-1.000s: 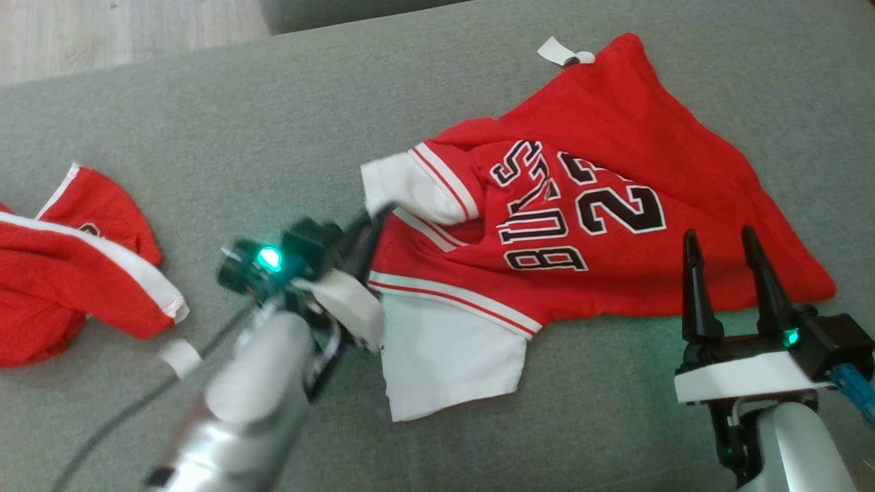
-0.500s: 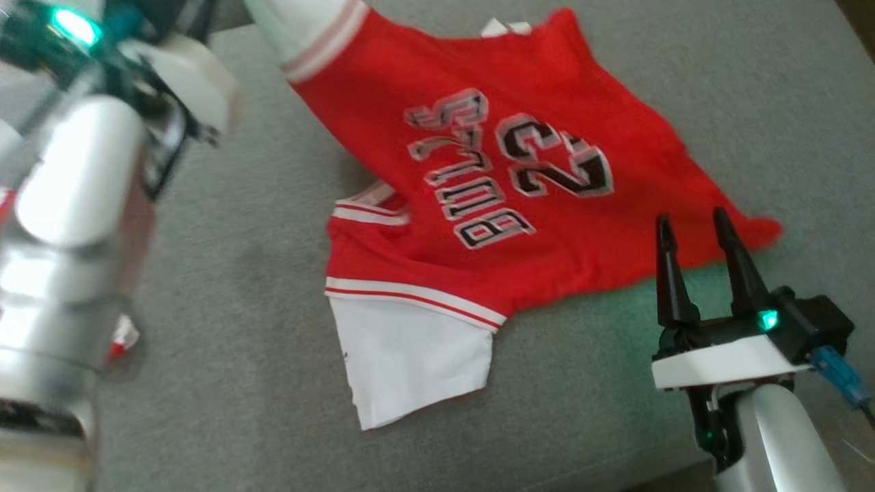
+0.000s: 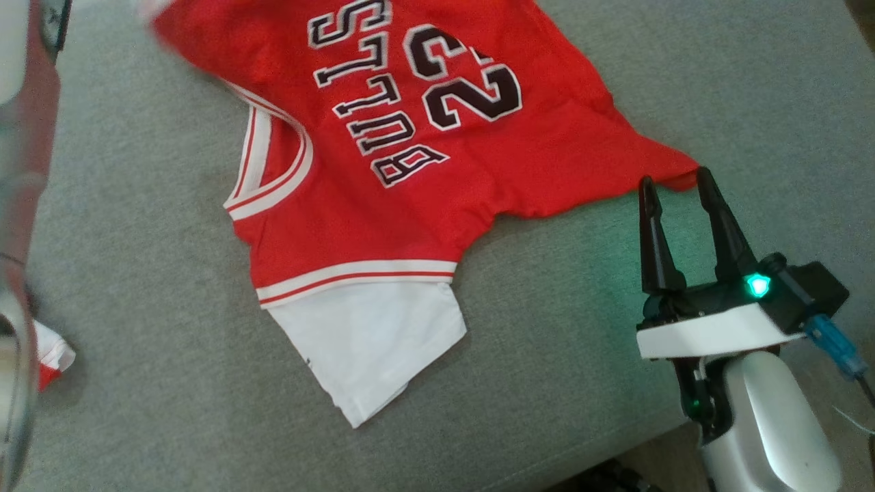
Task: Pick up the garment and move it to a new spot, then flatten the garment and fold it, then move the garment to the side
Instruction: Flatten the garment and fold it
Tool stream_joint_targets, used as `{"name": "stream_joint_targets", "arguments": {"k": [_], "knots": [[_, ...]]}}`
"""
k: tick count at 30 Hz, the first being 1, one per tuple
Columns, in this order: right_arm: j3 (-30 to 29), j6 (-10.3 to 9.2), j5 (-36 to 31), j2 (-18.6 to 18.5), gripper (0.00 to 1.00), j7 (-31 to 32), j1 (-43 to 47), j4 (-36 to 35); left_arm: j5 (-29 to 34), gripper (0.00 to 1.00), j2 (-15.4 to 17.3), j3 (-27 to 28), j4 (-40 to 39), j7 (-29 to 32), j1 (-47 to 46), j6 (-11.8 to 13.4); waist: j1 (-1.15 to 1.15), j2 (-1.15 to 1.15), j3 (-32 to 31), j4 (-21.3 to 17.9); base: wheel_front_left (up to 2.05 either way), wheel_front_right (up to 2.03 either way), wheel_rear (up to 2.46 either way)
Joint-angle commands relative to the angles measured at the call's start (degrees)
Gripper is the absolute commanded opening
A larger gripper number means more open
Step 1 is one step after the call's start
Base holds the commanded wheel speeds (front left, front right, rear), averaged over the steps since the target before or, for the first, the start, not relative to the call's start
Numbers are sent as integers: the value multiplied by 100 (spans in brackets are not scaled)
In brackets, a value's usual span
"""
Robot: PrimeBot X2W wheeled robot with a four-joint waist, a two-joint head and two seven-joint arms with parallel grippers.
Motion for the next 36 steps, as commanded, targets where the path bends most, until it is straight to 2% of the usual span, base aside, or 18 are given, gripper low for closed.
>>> {"name": "stream_joint_targets", "arguments": {"k": [1, 3, 8, 15, 19, 27, 31, 36], "knots": [[114, -4, 6, -41, 100, -36, -149, -170, 58, 100, 99, 60, -64, -183, -290, 133, -1, 0, 42, 47, 0, 0, 0], [104, -4, -7, -41, 100, -36, -163, -162, 52, 100, 26, 48, 7, -307, -285, 175, -1, 0, 41, 84, 0, 0, 0], [-54, -4, -137, -41, 100, -36, -165, -143, -276, 100, -426, 141, 236, -939, 117, 201, -1, 0, -113, 385, 0, 0, 0], [-421, -4, -391, -41, 100, -36, 23, -153, -937, 100, -938, 463, 82, -1614, 1374, 233, -1, 0, -562, 981, 0, 0, 0], [-682, -4, -510, -41, 100, -36, 230, -166, -1182, 100, -1183, 557, -350, -1712, 2387, 286, -1, 0, -809, 1343, 0, 0, 0], [-928, -4, -690, -41, 100, -36, 553, -211, -1291, 100, -1431, 796, -2024, -1728, 4510, 681, -1, 0, -1044, 1808, 0, 0, 0], [-933, -4, -732, -41, 100, -36, 636, -209, -1278, 100, -1508, 805, -2498, -1729, 5216, 724, -1, 0, -1090, 1878, 0, 0, 0], [-819, -4, -741, -41, 100, -36, 590, -199, -1214, 100, -1541, 734, -2533, -1729, 5394, 654, -1, 0, -1101, 1743, 0, 0, 0]]}}
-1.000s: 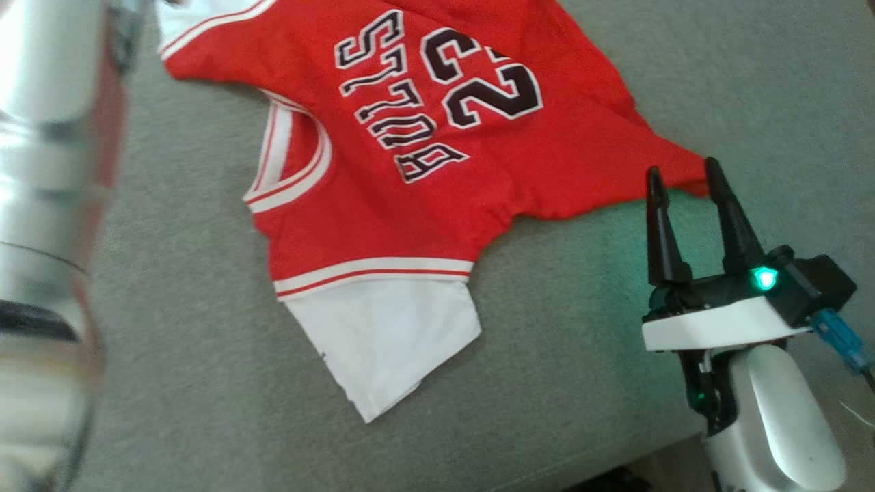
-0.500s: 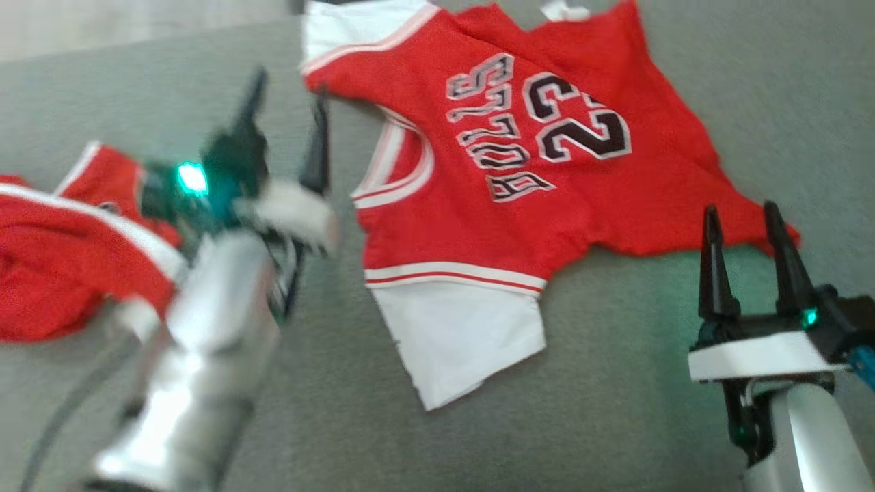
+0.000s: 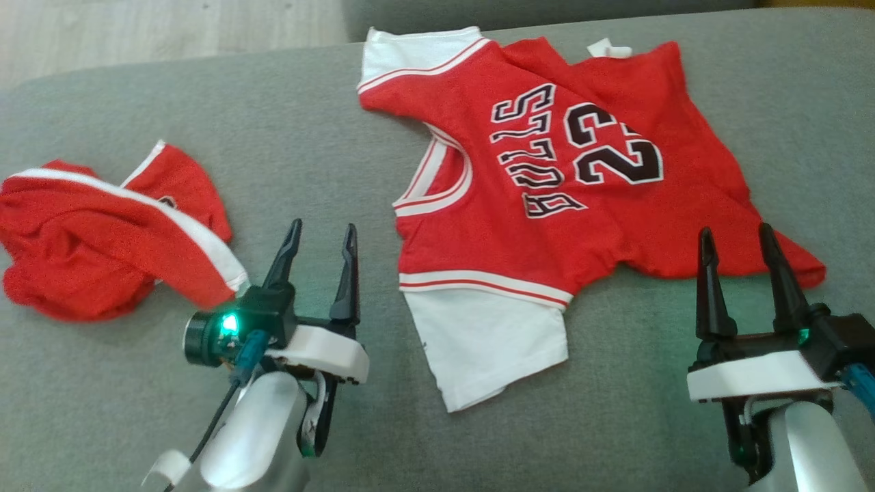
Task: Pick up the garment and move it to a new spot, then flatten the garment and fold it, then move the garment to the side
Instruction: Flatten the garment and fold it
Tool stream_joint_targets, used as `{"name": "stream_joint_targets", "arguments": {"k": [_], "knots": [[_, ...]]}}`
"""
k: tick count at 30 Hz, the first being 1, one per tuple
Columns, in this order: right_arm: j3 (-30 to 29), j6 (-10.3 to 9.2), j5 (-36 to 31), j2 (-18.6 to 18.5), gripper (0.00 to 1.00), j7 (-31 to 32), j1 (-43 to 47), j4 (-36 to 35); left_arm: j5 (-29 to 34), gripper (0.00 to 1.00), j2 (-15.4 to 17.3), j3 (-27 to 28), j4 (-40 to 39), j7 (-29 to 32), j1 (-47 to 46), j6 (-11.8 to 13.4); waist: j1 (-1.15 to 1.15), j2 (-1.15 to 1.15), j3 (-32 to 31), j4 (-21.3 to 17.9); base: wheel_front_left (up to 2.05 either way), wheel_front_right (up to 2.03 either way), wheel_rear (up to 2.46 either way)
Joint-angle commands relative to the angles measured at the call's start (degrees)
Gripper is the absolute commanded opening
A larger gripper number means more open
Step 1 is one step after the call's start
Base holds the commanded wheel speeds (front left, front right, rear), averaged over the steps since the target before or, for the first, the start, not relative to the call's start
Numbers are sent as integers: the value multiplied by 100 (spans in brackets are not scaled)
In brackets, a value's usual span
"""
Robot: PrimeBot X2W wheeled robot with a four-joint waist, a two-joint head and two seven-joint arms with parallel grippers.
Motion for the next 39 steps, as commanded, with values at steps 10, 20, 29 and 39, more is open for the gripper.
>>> {"name": "stream_joint_targets", "arguments": {"k": [10, 20, 29, 39], "knots": [[294, -4, 110, -41, 100, -36, -204, -186, 3, 100, -29, -233, 546, 462, -822, -372, 0, 0, 235, -546, 0, 0, 0], [314, -4, 216, -41, 100, -36, -294, -195, -88, 100, -61, -322, 1465, 1029, -1301, -195, 0, 0, 458, -886, 0, 0, 0], [290, -4, 235, -41, 100, -36, -301, -190, -233, 0, -75, -409, 1898, 983, -1442, -354, 0, 0, 489, -945, 0, 0, 0], [189, -4, 134, -41, 100, -36, -232, -137, -456, 0, 76, -35, 1906, 173, -1482, -106, 0, 0, 179, -589, 0, 0, 0]]}}
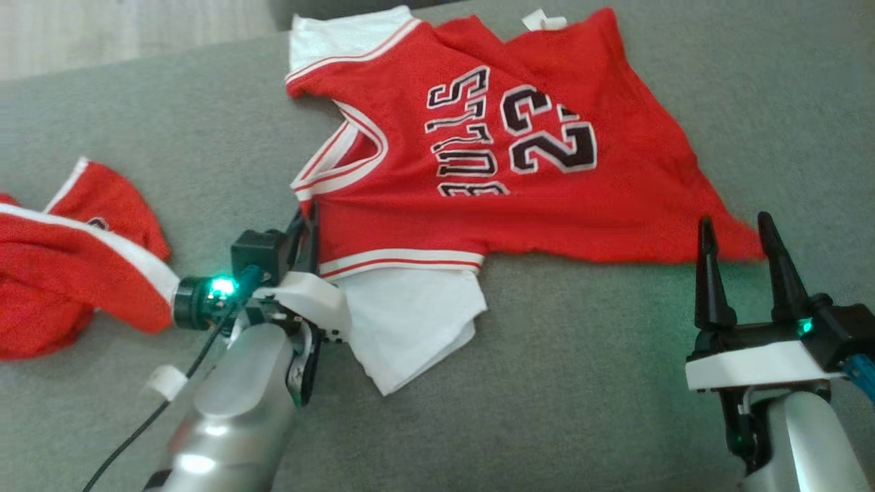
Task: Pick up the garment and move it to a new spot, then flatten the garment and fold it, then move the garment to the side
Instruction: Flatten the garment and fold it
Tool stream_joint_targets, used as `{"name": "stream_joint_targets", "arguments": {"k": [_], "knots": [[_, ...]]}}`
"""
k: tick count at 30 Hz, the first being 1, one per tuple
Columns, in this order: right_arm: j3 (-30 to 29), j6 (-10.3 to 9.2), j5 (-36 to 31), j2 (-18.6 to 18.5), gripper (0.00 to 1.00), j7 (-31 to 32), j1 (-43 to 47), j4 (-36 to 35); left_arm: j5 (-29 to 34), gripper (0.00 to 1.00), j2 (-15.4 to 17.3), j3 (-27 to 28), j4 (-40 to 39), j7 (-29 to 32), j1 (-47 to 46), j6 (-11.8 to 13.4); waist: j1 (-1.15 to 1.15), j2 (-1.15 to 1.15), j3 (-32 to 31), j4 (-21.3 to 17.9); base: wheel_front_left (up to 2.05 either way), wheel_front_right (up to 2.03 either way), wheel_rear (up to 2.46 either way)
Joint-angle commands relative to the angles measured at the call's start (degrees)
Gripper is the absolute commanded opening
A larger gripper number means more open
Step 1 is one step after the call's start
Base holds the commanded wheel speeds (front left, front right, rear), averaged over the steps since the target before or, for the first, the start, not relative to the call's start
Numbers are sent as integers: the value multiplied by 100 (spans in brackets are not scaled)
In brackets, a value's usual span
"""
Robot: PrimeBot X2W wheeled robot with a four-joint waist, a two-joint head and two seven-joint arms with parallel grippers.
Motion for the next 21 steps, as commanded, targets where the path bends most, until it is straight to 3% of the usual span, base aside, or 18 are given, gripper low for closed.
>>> {"name": "stream_joint_targets", "arguments": {"k": [1, 9, 10, 11, 21], "knots": [[111, -4, -37, -40, 100, -36, -77, -141, -69, 0, 205, 240, -124, -100, -111, 47, 0, 0, -156, 169, 0, 0, 0], [174, -4, -99, -40, 100, -36, 46, -66, -162, 0, 475, 334, -131, -153, 113, 57, 0, 0, -439, 512, 0, 0, 0], [188, -4, -107, -40, 100, -36, 54, -60, -156, 67, 486, 325, -134, -155, 127, 68, 0, 0, -457, 539, 0, 0, 0], [200, -4, -118, -40, 100, -36, 61, -53, -141, 100, 488, 306, -143, -161, 136, 76, 0, 0, -478, 563, 0, 0, 0], [216, -4, -158, -40, 100, -36, 111, -79, -130, 100, 315, 373, -1015, -299, 455, 79, 0, 0, -561, 696, 0, 0, 0]]}}
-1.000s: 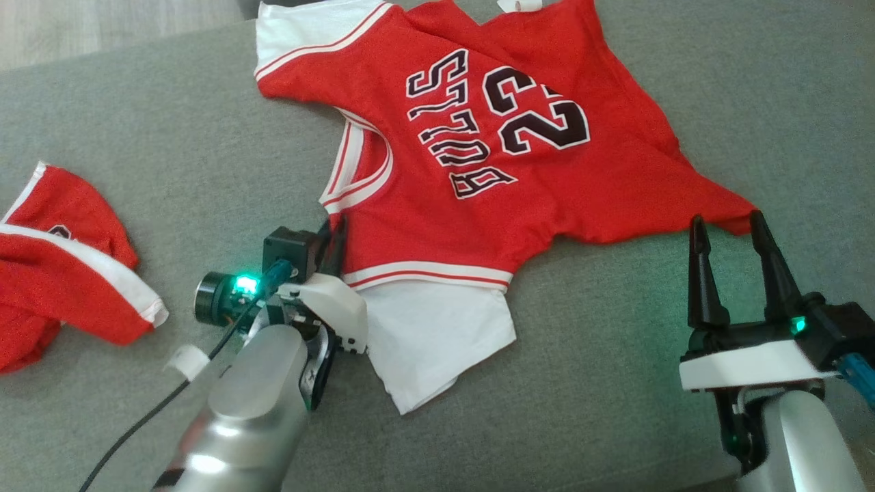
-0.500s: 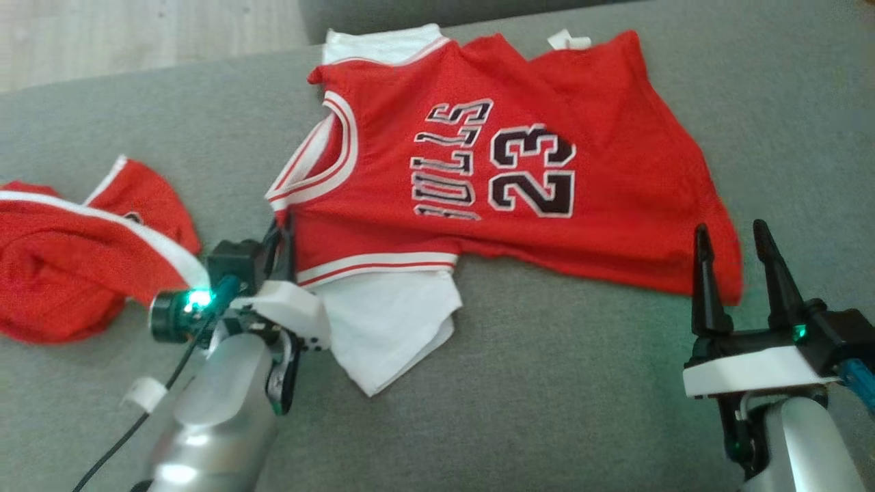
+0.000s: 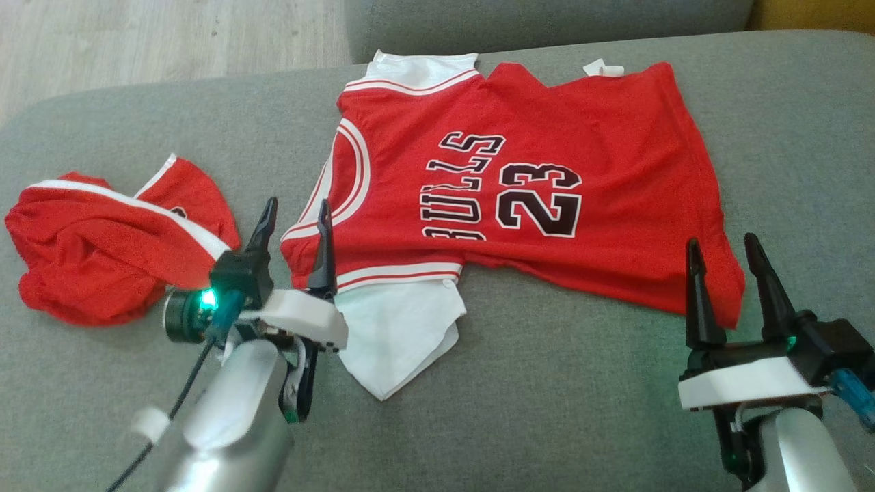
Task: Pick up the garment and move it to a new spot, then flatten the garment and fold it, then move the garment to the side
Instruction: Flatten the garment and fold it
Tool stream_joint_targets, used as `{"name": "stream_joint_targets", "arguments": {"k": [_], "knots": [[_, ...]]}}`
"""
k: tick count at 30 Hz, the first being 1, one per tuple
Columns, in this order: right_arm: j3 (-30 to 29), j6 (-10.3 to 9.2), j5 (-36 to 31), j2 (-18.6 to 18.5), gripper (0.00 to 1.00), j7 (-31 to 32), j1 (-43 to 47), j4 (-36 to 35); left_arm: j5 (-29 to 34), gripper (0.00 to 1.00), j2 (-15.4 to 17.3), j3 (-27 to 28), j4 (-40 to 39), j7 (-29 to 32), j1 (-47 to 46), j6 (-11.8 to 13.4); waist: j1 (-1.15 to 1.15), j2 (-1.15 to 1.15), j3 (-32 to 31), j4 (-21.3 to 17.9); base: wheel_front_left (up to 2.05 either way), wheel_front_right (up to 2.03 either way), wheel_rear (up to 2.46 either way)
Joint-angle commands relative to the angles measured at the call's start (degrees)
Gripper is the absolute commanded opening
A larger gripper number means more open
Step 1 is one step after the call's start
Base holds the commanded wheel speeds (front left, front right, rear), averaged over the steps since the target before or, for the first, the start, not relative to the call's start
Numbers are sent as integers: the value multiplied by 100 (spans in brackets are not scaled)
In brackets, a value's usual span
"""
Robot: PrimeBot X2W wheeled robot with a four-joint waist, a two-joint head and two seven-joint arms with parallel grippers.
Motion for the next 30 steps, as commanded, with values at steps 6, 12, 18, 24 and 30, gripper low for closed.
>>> {"name": "stream_joint_targets", "arguments": {"k": [6, 12, 18, 24, 30], "knots": [[85, -4, -53, -40, 100, -36, -35, -227, 276, 100, 40, 420, -1397, -68, 747, 192, 1, 0, 9, 62, 0, 0, 0], [-61, -4, -202, -40, 100, -36, -114, -232, 385, 100, -81, 489, -1925, -69, 1218, 194, 1, 0, 81, 251, 0, 0, 0], [-609, -4, -574, -40, 100, -7, -741, 316, 497, 100, -144, 455, -1944, -69, 1166, 146, 1, 0, 283, 434, 0, 0, 0], [-1536, -4, -1111, -40, 100, 980, -1935, 1614, 531, 100, -180, 447, -1878, -69, 1065, 106, 1, 0, 495, 547, 0, 0, 0], [-2133, -4, -1498, -197, 100, 1756, -2825, 2641, 531, 100, -205, 394, -1838, -70, 944, 78, 1, 0, 697, 687, 0, 0, 0]]}}
